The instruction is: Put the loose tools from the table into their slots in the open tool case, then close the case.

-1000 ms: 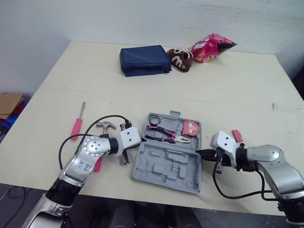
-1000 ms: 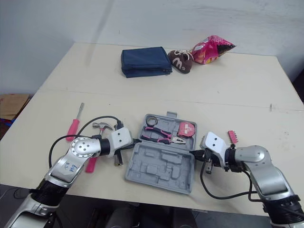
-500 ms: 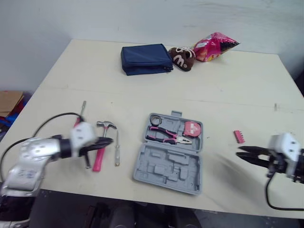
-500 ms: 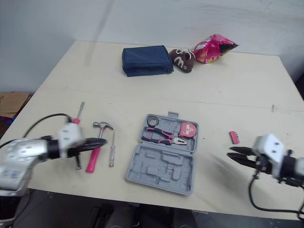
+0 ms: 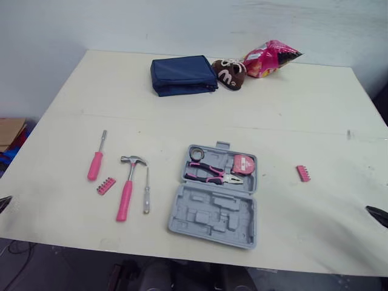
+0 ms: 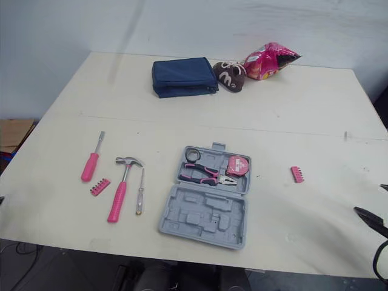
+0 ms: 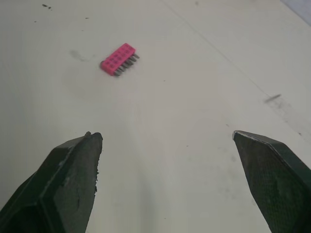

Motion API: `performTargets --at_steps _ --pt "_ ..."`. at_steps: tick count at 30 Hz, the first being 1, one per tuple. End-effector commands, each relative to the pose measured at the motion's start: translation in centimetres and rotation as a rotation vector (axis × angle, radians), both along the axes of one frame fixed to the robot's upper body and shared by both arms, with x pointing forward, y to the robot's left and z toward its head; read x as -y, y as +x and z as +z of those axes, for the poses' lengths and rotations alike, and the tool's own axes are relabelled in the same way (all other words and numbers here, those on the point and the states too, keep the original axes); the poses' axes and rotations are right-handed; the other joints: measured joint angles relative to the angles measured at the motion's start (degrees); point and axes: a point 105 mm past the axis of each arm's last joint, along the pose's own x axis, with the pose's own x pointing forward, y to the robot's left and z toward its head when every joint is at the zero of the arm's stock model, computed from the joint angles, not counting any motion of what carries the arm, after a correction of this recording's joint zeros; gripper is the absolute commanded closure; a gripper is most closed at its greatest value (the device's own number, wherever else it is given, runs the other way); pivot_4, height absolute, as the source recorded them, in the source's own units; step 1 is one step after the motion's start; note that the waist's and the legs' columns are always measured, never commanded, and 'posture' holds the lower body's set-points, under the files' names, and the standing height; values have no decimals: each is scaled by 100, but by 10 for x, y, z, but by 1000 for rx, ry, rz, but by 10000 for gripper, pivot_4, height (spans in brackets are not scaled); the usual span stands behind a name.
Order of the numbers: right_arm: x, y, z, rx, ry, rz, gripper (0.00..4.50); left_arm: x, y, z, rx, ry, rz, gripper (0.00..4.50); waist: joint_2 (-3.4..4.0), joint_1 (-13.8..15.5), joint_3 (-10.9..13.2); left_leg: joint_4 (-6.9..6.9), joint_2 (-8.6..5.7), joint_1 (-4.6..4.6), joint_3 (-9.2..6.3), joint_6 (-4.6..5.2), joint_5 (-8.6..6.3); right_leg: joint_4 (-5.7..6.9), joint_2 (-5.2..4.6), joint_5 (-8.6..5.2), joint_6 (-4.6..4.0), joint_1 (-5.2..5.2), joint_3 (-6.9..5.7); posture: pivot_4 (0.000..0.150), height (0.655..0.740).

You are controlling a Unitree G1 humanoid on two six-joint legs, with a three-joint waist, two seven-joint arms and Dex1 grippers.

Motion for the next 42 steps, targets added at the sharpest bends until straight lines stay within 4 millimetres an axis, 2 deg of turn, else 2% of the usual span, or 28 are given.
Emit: performTargets --at_steps 1,4,6,8,13,14,20,23,28,31,34,39,42 --pt "3 -5 4 26 23 2 0 -4 -4 9 42 5 15 973 0 -5 0 -7 1 2 -1 -2 2 0 1 -1 -2 0 -4 1500 7400" --pt "-5 2 6 47 64 27 0 7 -2 4 27 -3 -35 973 4 -22 -1 -16 1 1 4 -6 7 4 1 -2 -3 -7 -2 1500 7400" --pt "-23 7 6 63 75 107 0 19 6 5 49 -8 -79 973 6 -47 -2 -16 1 3 6 -6 9 7 2 -1 -2 -7 0 1500 7400" --pt "-44 15 7 92 105 190 0 40 15 7 60 -18 -150 973 3 -61 -3 -16 2 9 6 -9 12 12 3 -1 -2 -2 1 1500 7400" --pt "-81 25 14 148 157 326 0 80 31 13 93 -53 -243 973 4 -34 -3 -14 0 12 5 -10 20 24 4 0 0 1 4 1500 7400" --pt "-93 28 18 170 173 371 0 94 35 14 90 -57 -279 973 4 -28 -3 -13 0 13 4 -9 21 24 4 0 0 1 4 1500 7400" --pt "-135 36 33 230 227 531 0 154 44 20 84 -115 -363 973 4 -9 -3 -9 -1 13 3 -10 24 26 7 1 1 4 4 1500 7400" --pt "-152 36 37 235 248 601 0 176 42 18 56 -143 -379 973 3 -3 -3 -1 -1 13 0 -9 25 29 9 1 1 9 3 1500 7400" --pt "-176 38 43 246 280 697 0 224 40 15 11 -129 -403 973 3 -3 -3 14 0 12 -3 -9 24 32 16 1 2 15 4 1500 7400" --pt "-188 38 43 243 288 749 0 244 40 6 -26 -133 -381 973 3 1 -3 27 1 12 -8 -7 22 38 17 1 2 20 5 1500 7400" --pt "-196 39 43 236 300 792 0 272 35 -5 -79 -163 -379 973 4 6 -3 33 0 10 -8 -9 21 42 19 1 2 19 6 1500 7400" --pt "-199 42 44 231 297 810 0 295 25 -20 -138 -212 -273 973 3 10 -3 57 2 1 -11 -14 20 44 22 1 3 22 6 1500 7400" --pt "-200 42 43 227 302 816 0 303 28 -29 -157 -207 -224 973 3 26 -3 64 0 2 -17 -15 21 47 25 2 3 26 6 1500 7400"
